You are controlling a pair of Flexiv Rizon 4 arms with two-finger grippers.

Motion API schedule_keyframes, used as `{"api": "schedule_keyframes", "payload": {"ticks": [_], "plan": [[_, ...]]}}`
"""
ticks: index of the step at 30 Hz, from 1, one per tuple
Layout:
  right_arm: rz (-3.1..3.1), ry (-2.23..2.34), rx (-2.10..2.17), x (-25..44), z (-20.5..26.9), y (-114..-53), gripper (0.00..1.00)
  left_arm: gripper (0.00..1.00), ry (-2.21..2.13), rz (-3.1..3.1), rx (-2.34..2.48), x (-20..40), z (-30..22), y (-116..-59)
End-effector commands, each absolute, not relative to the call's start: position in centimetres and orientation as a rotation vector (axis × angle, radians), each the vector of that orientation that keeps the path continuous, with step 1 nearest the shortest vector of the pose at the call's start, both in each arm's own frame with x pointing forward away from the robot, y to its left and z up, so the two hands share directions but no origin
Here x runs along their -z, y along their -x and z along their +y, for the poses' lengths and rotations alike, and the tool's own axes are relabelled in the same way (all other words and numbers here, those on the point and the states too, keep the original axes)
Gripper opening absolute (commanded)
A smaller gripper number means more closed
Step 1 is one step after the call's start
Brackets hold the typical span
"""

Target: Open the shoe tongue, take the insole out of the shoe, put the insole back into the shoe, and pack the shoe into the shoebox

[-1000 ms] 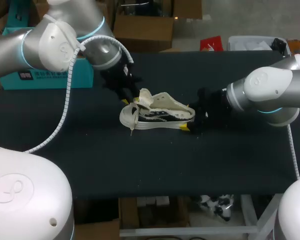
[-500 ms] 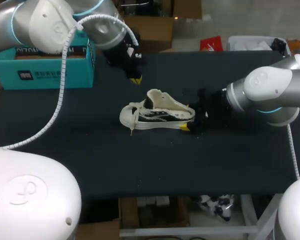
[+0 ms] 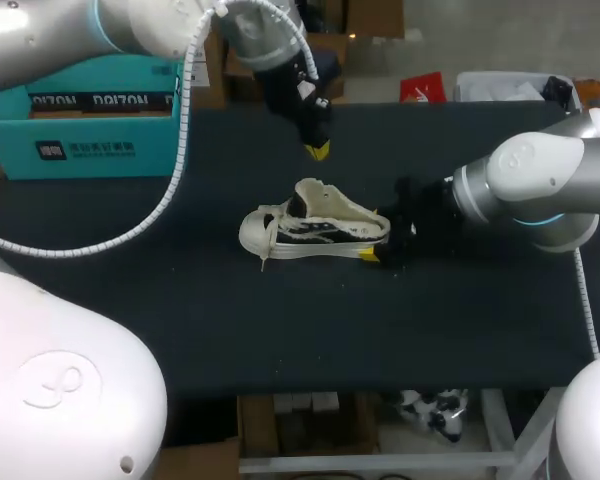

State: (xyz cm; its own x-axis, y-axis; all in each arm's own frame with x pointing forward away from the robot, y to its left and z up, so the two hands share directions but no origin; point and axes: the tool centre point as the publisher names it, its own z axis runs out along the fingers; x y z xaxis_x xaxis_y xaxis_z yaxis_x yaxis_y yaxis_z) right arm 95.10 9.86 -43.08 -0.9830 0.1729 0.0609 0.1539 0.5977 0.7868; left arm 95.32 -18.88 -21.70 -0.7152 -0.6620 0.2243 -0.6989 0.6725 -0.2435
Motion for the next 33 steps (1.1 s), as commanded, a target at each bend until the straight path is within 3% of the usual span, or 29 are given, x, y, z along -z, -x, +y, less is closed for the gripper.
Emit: {"api": "schedule_keyframes", "payload": {"ticks": [1, 11, 33], "plan": [[2.787, -0.286, -1.374, 43.9, 9.8, -95.3, 0.0, 0.0, -0.699, -2.739, 0.172, 21.4, -19.7, -96.9], [2.787, -0.286, -1.374, 43.9, 9.8, -95.3, 0.0, 0.0, -0.014, -2.776, 0.357, 24.7, -19.3, -97.0], [2.787, -0.286, -1.374, 43.9, 9.8, -95.3, 0.0, 0.0, 0.371, -2.977, 0.062, 30.2, -18.4, -93.8]]}}
